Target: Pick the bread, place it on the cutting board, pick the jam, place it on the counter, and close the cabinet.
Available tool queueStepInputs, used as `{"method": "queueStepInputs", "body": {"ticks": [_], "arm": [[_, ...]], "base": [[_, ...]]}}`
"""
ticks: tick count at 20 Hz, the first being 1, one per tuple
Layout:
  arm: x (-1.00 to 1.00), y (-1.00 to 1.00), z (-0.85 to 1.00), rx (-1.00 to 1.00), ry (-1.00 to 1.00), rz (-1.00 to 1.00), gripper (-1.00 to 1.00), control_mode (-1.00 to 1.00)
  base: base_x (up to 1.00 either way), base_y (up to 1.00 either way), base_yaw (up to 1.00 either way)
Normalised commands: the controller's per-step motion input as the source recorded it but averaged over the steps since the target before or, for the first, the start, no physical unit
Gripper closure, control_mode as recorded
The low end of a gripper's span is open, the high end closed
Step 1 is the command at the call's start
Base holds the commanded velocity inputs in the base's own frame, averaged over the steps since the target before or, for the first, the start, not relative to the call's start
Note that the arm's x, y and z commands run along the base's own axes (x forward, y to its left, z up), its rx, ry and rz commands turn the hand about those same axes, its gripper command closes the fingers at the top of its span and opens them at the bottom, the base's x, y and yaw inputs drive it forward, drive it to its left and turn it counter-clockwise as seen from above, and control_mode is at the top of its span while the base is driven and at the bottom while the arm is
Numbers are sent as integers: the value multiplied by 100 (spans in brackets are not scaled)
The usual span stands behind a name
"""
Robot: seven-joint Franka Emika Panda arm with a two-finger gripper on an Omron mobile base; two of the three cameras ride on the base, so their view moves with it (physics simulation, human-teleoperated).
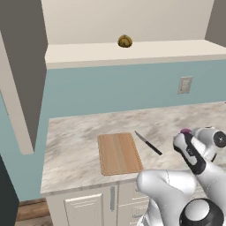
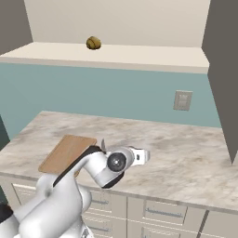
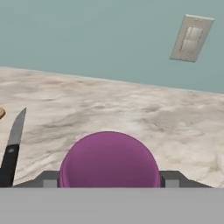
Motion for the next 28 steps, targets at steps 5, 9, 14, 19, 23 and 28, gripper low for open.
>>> {"method": "queueStepInputs", "body": {"ticks": [5,9,14,19,23,28], "arm": [[20,-8,-8,0,7,0,100,-100],[4,-3,-2,1,11,0,100,-100],[2,-5,-5,3,11,0,100,-100],[0,-9,-19,6,8,0,100,-100],[0,-8,-27,3,3,0,100,-100],[0,0,-36,0,0,0,100,-100]], "base": [[0,0,0],[0,0,0],[0,0,0],[0,0,0],[0,0,0],[0,0,0]]}}
